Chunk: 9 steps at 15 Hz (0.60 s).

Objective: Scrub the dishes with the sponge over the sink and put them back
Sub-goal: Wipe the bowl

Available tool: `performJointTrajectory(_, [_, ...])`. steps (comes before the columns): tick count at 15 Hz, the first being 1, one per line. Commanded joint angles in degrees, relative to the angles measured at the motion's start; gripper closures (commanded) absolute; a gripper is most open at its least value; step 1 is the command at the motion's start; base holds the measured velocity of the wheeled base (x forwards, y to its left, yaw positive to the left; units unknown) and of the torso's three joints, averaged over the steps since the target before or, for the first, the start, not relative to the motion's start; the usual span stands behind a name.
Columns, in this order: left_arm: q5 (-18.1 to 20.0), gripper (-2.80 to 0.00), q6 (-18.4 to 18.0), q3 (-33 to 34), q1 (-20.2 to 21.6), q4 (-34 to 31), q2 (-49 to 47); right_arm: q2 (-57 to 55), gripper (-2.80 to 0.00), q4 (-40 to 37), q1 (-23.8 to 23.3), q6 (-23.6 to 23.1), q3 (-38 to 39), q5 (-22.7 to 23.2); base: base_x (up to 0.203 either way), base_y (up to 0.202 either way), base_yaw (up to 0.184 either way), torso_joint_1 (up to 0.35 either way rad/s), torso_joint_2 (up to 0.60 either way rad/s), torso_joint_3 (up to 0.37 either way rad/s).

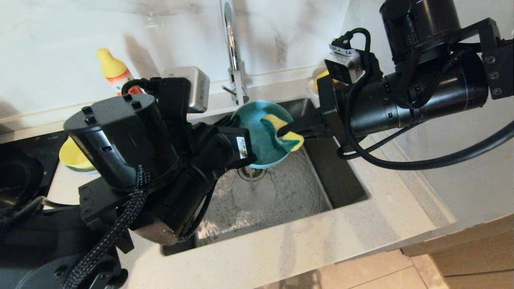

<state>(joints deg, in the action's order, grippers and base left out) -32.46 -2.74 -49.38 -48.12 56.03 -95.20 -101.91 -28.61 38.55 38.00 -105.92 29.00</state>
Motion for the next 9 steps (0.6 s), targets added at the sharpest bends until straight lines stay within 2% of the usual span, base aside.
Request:
performJointTrajectory(1, [-0.31,0.0,-0.32,-0.44,0.3,0.81,-0.86,1.06,0.0,-0.18,0.52,0.19,0.81,0.18,0.0,0.0,0.0,0.0,0.0,0.0])
performJointTrajectory(6, [-0.93,0.0,-3.85,-0.36,0.3,6.2,-2.1,0.48,0.0,-2.24,2.67,1.11,-0.34,-0.36,0.0,0.0,0.0,0.0,0.0,0.0])
performJointTrajectory(9, [-0.85,0.0,-4.73,-0.63,0.22,6.9,-1.83,-0.26,0.0,-4.95,2.67,0.66,-4.36,-2.9,0.0,0.0,0.0,0.0,0.0,0.0])
